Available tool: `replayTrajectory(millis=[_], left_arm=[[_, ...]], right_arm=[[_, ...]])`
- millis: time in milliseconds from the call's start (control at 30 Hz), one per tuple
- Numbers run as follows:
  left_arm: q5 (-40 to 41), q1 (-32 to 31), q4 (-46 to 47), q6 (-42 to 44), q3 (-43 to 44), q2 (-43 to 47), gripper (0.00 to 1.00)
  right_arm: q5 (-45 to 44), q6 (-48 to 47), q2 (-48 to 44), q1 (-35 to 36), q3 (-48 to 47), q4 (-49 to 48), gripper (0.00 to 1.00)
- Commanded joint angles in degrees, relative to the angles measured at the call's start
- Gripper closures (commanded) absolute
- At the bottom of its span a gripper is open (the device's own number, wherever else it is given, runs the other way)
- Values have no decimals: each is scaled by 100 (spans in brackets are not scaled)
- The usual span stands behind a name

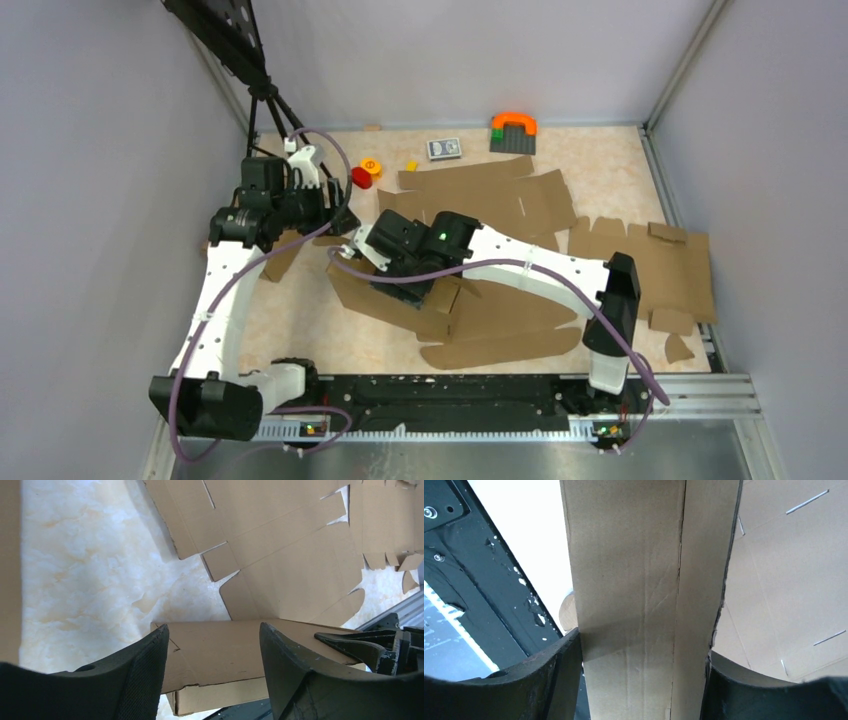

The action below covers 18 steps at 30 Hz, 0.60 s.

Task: Fold the paper box
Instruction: Close the paper box at the center of the board.

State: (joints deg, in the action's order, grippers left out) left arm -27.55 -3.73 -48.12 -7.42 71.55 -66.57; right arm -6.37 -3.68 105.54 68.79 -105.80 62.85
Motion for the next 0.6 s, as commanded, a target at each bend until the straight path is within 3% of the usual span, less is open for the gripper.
replayTrajectory(millis=[0, 233, 567], left_arm=[[369, 21, 92, -83, 260, 294, 30], [476, 65, 581, -259, 554, 530, 15], [-143, 65, 1513, -373, 134, 295, 13]], right_arm=[[-259, -275, -373, 54, -245, -20, 49], [-688, -505, -833, -73, -52, 67, 50], [-369, -697, -2475, -746, 1824, -400, 49]])
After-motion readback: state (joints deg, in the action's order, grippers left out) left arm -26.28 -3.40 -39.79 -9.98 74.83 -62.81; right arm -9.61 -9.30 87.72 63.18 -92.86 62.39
